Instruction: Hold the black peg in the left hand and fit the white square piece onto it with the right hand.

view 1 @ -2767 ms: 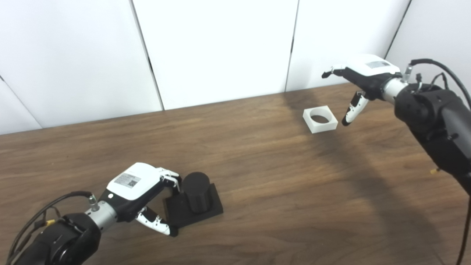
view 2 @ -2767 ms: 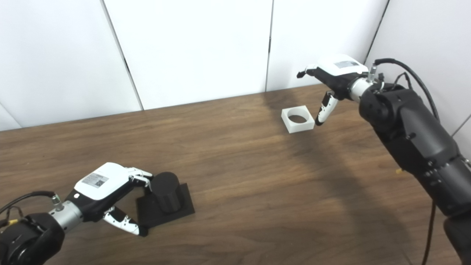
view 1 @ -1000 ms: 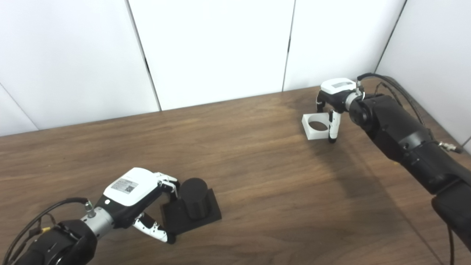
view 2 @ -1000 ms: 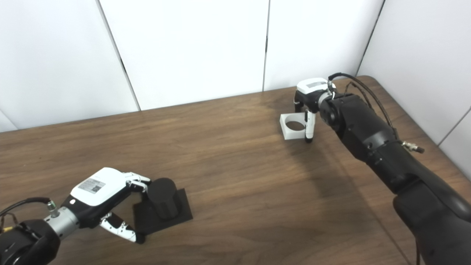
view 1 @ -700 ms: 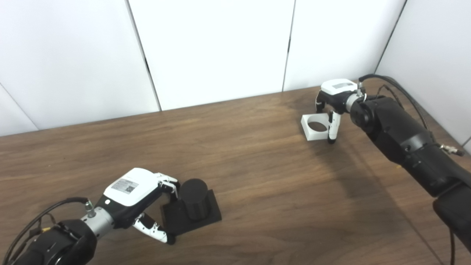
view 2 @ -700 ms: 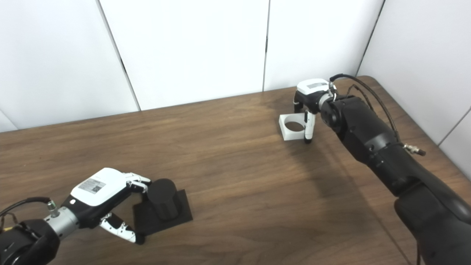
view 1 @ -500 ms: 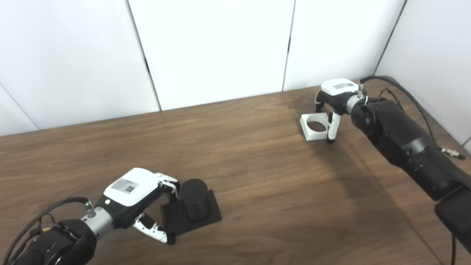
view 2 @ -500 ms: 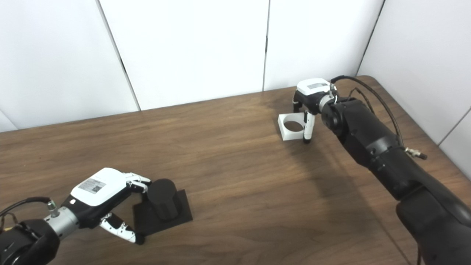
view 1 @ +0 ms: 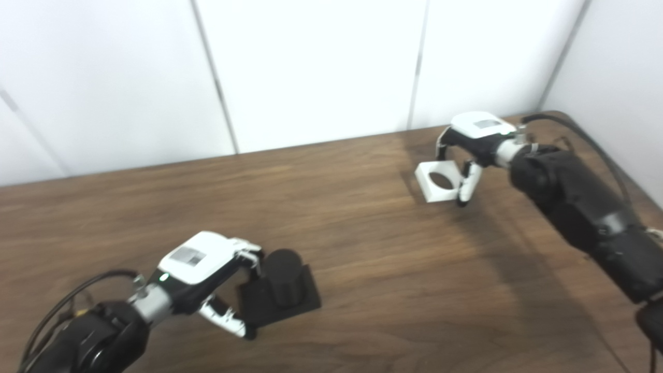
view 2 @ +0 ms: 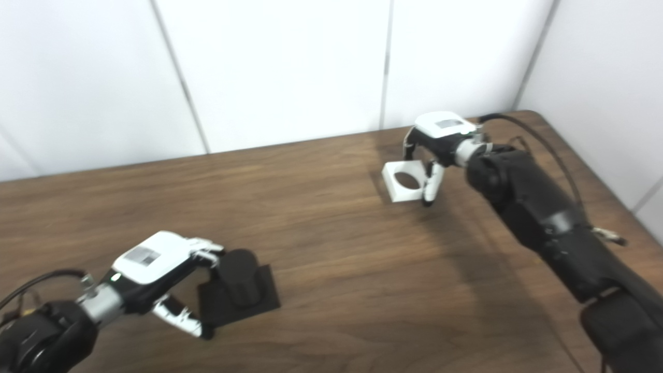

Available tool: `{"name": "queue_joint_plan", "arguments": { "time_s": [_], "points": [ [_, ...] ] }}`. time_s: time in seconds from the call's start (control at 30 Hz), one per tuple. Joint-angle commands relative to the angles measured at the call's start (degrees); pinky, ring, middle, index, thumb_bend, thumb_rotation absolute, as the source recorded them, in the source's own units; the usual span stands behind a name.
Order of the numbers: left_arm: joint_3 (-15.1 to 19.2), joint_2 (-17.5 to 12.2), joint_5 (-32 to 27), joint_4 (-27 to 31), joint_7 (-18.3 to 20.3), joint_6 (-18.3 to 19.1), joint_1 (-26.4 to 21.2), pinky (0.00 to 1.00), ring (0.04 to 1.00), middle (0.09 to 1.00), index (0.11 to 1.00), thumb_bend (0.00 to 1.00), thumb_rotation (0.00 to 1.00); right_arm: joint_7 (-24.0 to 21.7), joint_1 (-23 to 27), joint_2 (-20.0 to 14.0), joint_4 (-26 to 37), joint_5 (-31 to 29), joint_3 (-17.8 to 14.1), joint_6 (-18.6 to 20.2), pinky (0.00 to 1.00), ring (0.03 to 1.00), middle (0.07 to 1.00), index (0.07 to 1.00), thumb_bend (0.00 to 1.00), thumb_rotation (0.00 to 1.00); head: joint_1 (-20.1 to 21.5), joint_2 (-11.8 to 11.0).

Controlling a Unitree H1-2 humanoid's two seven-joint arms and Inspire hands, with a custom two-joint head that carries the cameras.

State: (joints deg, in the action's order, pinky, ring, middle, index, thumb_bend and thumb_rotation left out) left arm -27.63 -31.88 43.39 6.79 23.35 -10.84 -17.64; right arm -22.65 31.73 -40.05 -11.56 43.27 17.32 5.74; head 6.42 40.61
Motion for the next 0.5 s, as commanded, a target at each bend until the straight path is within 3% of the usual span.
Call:
{"name": "queue_joint_plan", "arguments": {
  "time_s": [0.0, 0.27, 0.47],
  "points": [
    [-1.9, 0.3, 2.0, -1.9, 2.5, -0.6, 0.6, 0.78, 0.87, 0.843, 0.489, 0.52, 0.07, 0.9, 2.0, -2.4, 3.3, -1.4, -2.2, -2.3, 0.67, 0.795, 0.751, 0.48, 0.52, 0.13, -1.0, 0.4],
    [-2.4, 1.3, 3.3, -2.3, 2.8, 0.1, 0.1, 0.79, 0.887, 0.851, 0.489, 0.52, 0.08, 0.0, 1.4, -2.8, 8.5, -3.1, -2.7, -6.9, 0.65, 0.769, 0.745, 0.479, 0.52, 0.13, -3.8, 1.4],
    [-2.5, 1.5, 3.3, -1.9, 3.5, 1.2, -0.1, 0.81, 0.896, 0.858, 0.489, 0.52, 0.07, -3.0, 1.2, -2.0, 15.4, -4.2, -3.1, -6.6, 0.64, 0.767, 0.747, 0.48, 0.52, 0.13, -4.0, 1.8]
  ]
}}
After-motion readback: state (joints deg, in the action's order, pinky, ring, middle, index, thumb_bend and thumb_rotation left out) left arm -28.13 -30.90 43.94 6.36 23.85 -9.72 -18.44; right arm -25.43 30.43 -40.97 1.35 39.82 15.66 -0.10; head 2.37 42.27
